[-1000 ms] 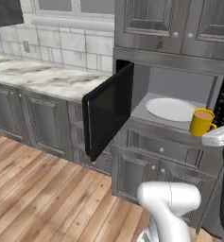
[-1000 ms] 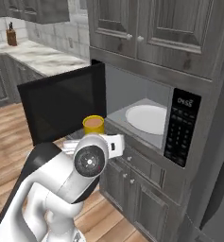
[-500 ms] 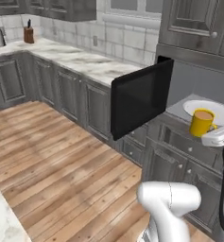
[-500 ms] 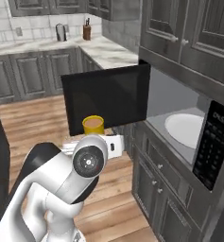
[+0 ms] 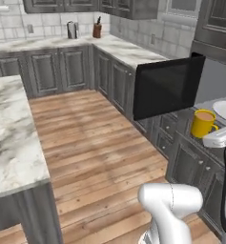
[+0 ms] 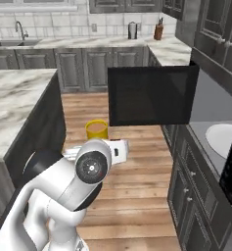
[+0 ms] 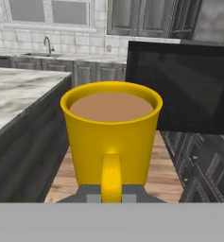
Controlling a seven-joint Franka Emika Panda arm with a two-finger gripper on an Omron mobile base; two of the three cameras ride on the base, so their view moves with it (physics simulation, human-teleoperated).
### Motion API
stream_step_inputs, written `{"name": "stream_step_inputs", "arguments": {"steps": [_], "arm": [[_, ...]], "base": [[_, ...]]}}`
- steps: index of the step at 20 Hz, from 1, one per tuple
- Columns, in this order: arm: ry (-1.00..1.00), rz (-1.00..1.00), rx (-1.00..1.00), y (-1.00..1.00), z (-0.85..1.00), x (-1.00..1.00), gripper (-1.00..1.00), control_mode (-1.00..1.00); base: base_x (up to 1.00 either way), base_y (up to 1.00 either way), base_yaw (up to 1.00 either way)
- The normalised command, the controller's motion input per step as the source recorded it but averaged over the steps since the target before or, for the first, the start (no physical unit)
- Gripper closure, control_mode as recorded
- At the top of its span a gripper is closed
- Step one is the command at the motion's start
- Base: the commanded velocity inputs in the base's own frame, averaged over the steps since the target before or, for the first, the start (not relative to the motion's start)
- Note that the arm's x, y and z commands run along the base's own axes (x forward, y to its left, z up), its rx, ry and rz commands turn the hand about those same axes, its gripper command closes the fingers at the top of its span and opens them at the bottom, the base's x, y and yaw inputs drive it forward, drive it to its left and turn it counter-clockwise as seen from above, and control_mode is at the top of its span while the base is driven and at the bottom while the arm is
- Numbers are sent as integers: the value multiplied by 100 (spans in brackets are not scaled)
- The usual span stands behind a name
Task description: Pick the cup of tea, navigate to the dining table, and place it on the saucer.
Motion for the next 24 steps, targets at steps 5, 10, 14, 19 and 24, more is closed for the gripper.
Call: {"name": "stream_step_inputs", "arguments": {"steps": [5,10,14,19,24], "arm": [[0,0,0,0,0,0,100,100],[0,0,0,0,0,0,100,100],[0,0,0,0,0,0,100,100],[0,0,0,0,0,0,100,100],[0,0,0,0,0,0,100,100]], "base": [[-53,-17,53],[-8,5,51],[0,24,46],[0,31,40],[1,30,30]]}}
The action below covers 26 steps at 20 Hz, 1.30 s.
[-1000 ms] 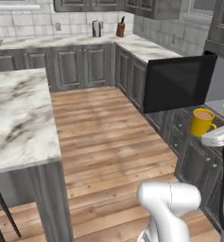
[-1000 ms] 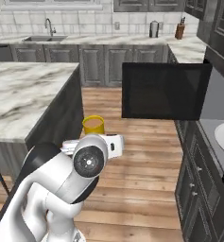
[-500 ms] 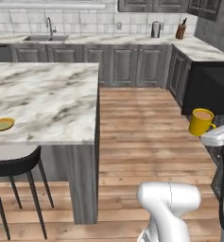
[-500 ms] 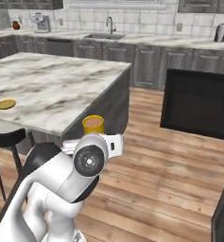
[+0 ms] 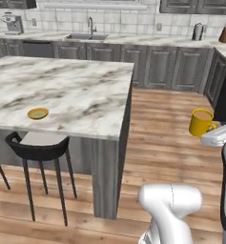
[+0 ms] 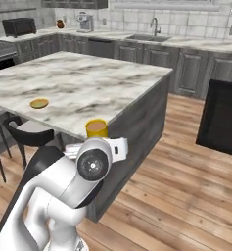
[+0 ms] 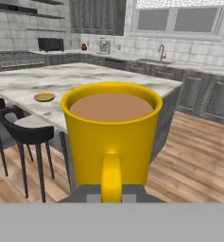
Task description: Pick the cup of tea, navigate to the dining table, and place it on the saucer.
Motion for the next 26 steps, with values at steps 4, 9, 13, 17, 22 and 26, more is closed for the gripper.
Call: {"name": "stream_step_inputs", "arguments": {"steps": [4,9,13,17,22,26], "arm": [[0,0,0,0,0,0,100,100],[0,0,0,0,0,0,100,100],[0,0,0,0,0,0,100,100],[0,0,0,0,0,0,100,100],[0,0,0,0,0,0,100,100],[0,0,0,0,0,0,100,100]], "base": [[12,54,16],[19,69,10],[18,68,7],[22,68,4],[28,72,0],[31,66,0]]}}
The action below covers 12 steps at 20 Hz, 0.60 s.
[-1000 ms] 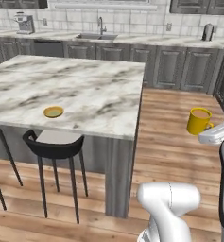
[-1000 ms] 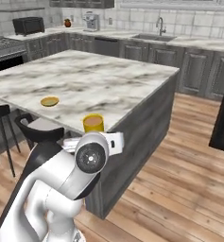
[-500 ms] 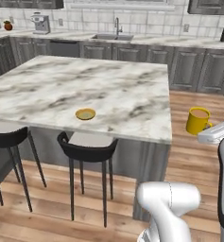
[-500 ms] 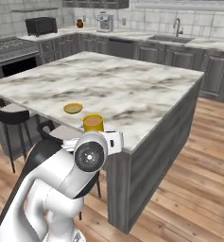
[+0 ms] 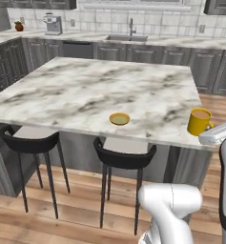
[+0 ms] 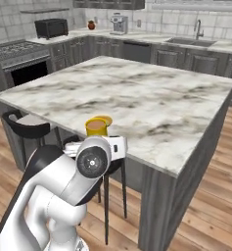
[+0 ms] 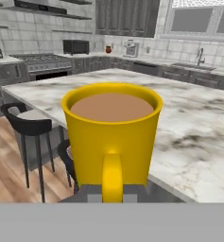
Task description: Pick the cup of tea, navigate to the dining table, and place it on the saucer.
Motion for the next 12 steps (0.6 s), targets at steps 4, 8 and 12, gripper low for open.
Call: {"name": "stream_step_inputs", "arguments": {"steps": [4,8,12], "arm": [[0,0,0,0,0,0,100,100],[0,0,0,0,0,0,100,100],[0,0,0,0,0,0,100,100]], "base": [[33,30,0],[31,21,-7],[29,22,-15]]}}
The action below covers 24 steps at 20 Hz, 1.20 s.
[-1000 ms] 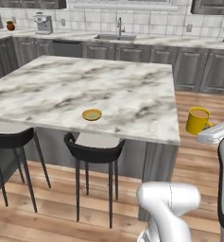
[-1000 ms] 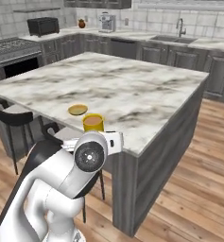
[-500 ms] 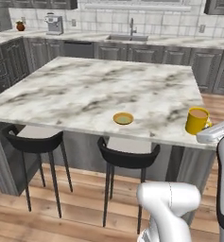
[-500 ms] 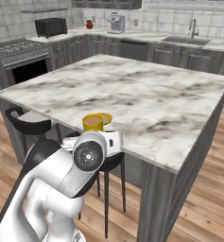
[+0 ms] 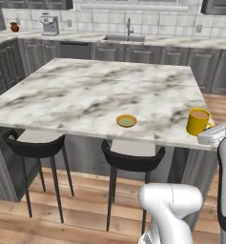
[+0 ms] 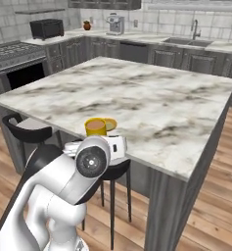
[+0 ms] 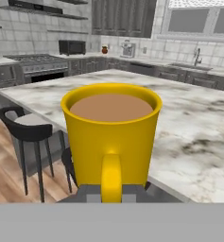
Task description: Pick the cup of tea, navigate to the dining table, and place it on the saucer.
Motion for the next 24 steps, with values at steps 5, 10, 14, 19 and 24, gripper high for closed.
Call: {"name": "stream_step_inputs", "arguments": {"steps": [5,10,14,19,24], "arm": [[0,0,0,0,0,0,100,100],[0,0,0,0,0,0,100,100],[0,0,0,0,0,0,100,100],[0,0,0,0,0,0,100,100],[0,0,0,0,0,0,100,100]], "base": [[35,18,-14],[48,32,-12],[52,39,-10],[52,24,-11],[57,15,-13]]}}
